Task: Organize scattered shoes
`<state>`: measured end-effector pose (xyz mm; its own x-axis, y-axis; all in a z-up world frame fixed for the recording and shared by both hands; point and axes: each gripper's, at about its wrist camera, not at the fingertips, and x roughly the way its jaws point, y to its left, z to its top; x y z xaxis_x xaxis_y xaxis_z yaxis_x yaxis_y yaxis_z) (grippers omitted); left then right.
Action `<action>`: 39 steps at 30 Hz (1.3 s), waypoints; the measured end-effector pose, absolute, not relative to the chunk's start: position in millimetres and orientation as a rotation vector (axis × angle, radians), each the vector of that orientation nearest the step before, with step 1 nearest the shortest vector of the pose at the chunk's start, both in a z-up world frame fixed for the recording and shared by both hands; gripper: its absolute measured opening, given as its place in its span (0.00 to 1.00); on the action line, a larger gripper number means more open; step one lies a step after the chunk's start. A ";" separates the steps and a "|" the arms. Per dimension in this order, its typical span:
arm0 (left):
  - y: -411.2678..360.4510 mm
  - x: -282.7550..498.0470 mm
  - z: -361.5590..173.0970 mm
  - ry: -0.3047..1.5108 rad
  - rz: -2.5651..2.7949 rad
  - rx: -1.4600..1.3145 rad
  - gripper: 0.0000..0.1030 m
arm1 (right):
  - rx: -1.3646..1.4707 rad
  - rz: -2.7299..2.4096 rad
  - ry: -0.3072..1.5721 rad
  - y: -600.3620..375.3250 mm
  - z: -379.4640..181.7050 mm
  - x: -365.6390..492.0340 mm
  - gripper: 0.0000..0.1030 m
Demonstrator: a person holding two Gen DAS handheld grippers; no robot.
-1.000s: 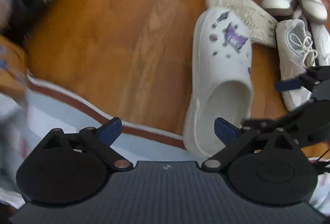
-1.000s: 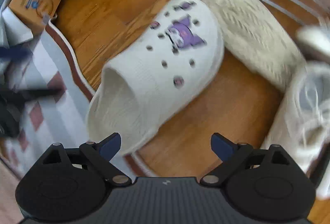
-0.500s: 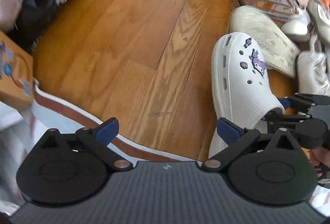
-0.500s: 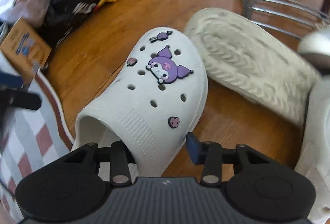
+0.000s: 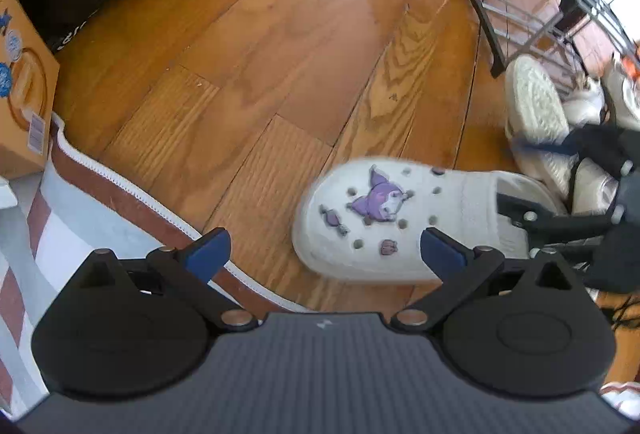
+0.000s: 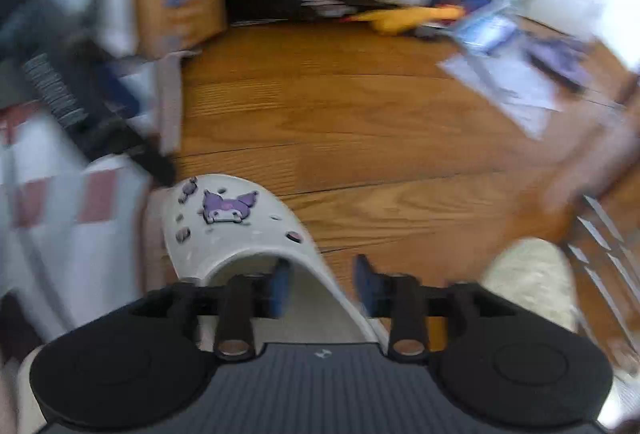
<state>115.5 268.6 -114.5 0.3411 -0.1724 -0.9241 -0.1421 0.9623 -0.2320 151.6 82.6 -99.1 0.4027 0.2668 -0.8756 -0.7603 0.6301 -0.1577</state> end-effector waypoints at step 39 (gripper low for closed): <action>315.8 138.6 -155.0 1.006 -0.055 -0.461 1.00 | 0.167 0.540 0.992 51.1 -114.4 222.1 0.37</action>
